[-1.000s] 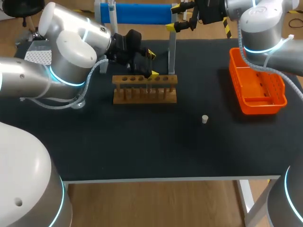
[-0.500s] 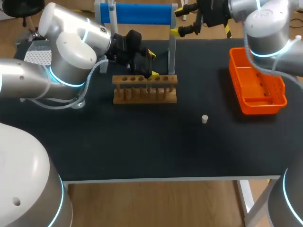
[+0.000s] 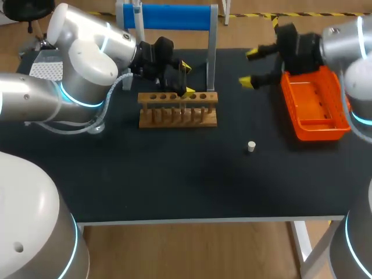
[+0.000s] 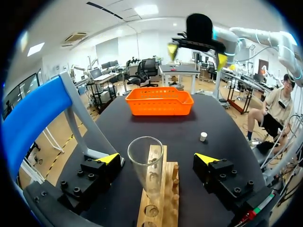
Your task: Invert the test tube, pick up the pipette, mount the tip to pipette, aspirate from beaker and dispense into the tube, eject the tip, return the pipette, and cap with the stopper.
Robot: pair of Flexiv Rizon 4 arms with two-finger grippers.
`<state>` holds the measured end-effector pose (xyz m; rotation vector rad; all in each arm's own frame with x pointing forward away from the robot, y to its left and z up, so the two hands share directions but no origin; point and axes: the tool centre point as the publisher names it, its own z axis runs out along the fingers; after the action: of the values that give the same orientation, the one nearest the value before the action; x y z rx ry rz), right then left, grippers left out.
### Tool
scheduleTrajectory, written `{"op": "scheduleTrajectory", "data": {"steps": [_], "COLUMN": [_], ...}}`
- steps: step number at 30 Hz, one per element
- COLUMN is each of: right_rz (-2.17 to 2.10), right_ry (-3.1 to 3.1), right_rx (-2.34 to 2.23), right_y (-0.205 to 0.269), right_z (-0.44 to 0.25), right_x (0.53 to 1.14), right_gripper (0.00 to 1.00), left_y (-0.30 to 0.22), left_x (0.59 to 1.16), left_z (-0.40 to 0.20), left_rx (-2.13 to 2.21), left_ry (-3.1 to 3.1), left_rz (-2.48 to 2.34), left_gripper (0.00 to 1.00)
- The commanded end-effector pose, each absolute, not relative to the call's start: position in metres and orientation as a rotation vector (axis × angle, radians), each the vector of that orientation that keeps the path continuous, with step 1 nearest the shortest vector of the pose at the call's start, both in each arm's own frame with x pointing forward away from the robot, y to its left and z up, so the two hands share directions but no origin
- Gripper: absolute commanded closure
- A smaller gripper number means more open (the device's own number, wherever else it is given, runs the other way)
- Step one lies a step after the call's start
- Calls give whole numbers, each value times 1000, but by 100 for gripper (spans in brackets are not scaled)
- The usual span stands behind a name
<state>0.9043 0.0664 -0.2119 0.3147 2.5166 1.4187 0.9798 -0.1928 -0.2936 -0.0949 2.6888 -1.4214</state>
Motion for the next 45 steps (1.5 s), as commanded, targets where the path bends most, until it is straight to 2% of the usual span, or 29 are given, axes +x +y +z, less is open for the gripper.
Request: {"op": "scheduleTrajectory", "data": {"steps": [1, 10, 27, 35, 45], "right_rz": [1351, 1284, 1284, 1279, 1223], "right_ry": [2412, 2403, 2403, 2451, 2488], "right_rx": [430, 603, 603, 570, 627], "right_y": [44, 27, 27, 26, 25], "right_z": [-225, -269, -269, -296, -327], "right_x": [816, 774, 774, 796, 794], "right_gripper": [0, 0, 0, 0, 0], "left_y": [-193, -193, -193, -193, -193], "left_x": [981, 981, 981, 981, 981], "left_z": [-293, -293, -293, -293, -293], "left_rx": [-94, -94, -94, -94, -94], "left_ry": [2694, 2694, 2694, 2694, 2694], "left_rz": [-1419, -1419, -1419, -1419, -1419], "left_gripper": [0, 0, 0, 0, 0]}}
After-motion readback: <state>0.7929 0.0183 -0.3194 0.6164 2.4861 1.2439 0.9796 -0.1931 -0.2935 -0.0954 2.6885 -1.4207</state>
